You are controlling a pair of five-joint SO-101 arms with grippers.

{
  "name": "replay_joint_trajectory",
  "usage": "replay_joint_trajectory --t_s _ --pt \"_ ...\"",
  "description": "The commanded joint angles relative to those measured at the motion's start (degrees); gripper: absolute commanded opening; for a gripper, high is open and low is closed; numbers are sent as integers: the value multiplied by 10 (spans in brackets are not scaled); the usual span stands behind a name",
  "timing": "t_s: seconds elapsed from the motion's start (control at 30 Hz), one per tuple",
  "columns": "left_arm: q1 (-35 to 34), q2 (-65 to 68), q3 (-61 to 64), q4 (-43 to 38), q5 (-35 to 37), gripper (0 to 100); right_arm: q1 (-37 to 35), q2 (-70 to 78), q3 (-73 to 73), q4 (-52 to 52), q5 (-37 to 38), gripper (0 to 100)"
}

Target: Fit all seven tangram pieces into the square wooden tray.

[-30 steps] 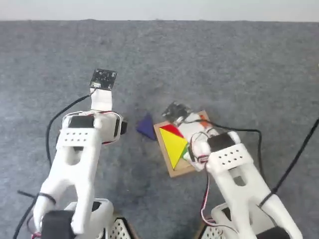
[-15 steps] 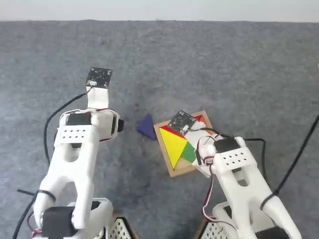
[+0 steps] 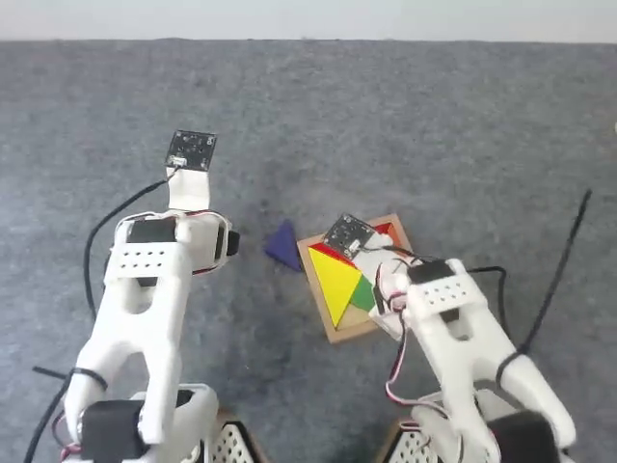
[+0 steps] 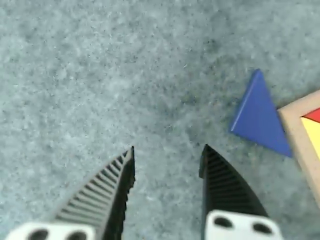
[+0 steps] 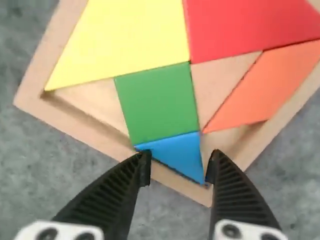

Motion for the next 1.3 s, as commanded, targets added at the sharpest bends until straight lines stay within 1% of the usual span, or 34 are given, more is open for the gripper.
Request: replay_joint_trajectory --t_s 0.0,0.27,0.5,0.7,0.83,1.13,1.23,1.27 --pt "-1 -2 -23 -10 1 210 10 60 -45 -16 -9 203" --pt "0 -2 -23 -10 1 210 22 91 -69 -14 -11 201" --pt "-2 -2 -24 -10 1 210 8 115 -78 58 52 201" --pt "-2 -2 -25 -10 1 210 7 112 -79 93 59 201" --pt "-2 -2 -25 -10 1 210 4 115 -72 111 105 201" --pt "-2 -2 -25 -10 2 210 -8 116 -76 58 71 203" --pt "-2 -2 -24 -10 2 210 5 116 -86 36 29 203" --pt "-2 -2 -24 -10 2 210 10 116 -88 31 26 203"
